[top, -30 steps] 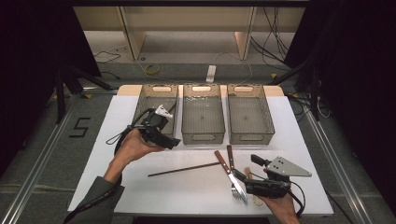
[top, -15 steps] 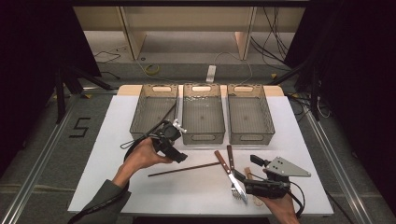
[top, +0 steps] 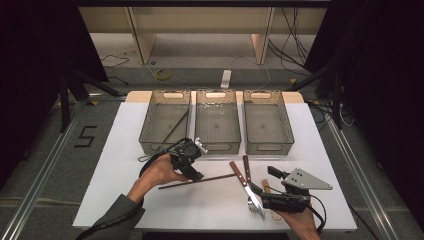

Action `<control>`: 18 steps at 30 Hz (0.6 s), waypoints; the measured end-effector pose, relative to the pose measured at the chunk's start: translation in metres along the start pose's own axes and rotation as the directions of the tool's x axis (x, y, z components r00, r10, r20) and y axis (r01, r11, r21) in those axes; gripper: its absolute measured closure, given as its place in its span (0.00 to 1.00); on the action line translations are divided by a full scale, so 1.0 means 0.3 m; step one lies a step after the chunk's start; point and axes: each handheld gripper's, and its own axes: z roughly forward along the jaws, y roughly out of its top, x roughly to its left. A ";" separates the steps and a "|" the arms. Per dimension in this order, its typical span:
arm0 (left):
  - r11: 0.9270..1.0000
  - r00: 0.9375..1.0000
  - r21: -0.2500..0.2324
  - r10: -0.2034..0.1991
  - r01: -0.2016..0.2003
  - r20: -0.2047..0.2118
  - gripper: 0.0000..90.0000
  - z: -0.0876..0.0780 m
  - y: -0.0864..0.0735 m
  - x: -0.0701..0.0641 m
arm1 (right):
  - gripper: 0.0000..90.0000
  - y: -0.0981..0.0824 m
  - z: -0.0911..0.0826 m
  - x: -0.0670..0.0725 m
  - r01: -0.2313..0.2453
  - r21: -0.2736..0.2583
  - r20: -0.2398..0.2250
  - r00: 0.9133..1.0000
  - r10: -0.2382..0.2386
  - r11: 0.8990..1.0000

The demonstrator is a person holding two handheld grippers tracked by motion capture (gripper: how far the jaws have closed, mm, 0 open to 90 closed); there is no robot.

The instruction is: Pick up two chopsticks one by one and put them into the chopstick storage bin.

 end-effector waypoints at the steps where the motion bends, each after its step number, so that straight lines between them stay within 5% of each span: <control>1: 1.000 1.000 0.012 0.009 -0.009 0.003 0.45 0.007 -0.001 -0.001 | 0.23 0.000 0.000 0.000 0.000 0.000 0.000 1.000 0.000 1.000; 6: 0.997 0.999 0.063 0.036 -0.037 0.018 0.54 0.046 -0.005 -0.011 | 0.23 0.000 0.002 0.001 0.001 0.001 -0.001 1.000 -0.001 1.000; 18: 0.994 0.998 0.093 0.046 -0.051 0.048 0.71 0.079 -0.008 -0.018 | 0.23 0.000 0.002 0.001 0.002 0.006 -0.001 1.000 -0.002 1.000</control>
